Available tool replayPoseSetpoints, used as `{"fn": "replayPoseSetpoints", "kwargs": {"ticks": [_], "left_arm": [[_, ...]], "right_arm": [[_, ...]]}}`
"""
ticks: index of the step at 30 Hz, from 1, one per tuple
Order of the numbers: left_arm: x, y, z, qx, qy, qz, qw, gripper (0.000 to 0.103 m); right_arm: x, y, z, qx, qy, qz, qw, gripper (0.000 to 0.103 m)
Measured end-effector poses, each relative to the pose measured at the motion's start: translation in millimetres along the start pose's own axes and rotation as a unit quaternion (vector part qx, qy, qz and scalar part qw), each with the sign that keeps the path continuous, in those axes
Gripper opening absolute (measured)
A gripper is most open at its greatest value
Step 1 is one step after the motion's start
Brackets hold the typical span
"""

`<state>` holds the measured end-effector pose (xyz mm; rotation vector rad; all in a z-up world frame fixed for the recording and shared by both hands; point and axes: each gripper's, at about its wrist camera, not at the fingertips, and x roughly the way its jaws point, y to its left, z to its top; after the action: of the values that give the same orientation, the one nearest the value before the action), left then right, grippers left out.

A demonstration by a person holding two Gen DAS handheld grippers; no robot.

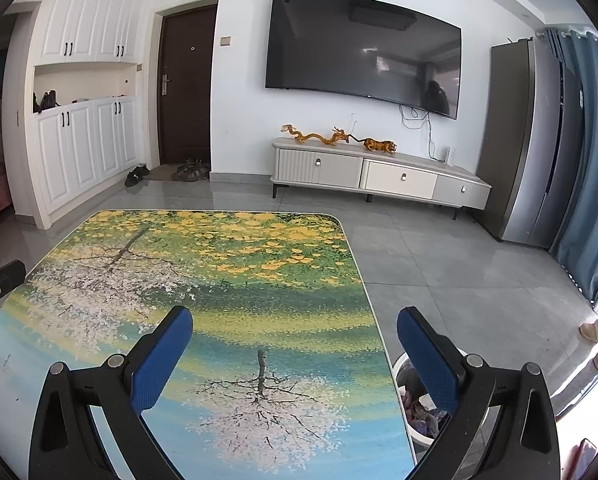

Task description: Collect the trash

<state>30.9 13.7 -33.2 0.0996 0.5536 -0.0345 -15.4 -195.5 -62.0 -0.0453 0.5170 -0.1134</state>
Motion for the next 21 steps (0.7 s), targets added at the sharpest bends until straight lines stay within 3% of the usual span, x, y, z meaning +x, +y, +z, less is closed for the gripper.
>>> {"fn": "replayPoseSetpoints", "kwargs": {"ticks": [13, 21], "left_arm": [[-7.1, -2.4, 0.1, 0.004, 0.000, -0.009, 0.9999, 0.072], [-4.8, -7.4, -3.0, 0.007, 0.036, -0.025, 0.9990, 0.072]], "right_arm": [[-6.0, 1.1, -0.7, -0.006, -0.002, -0.005, 1.000, 0.103], [-2.7, 4.5, -7.2, -0.009, 0.012, 0.007, 1.000, 0.103]]}}
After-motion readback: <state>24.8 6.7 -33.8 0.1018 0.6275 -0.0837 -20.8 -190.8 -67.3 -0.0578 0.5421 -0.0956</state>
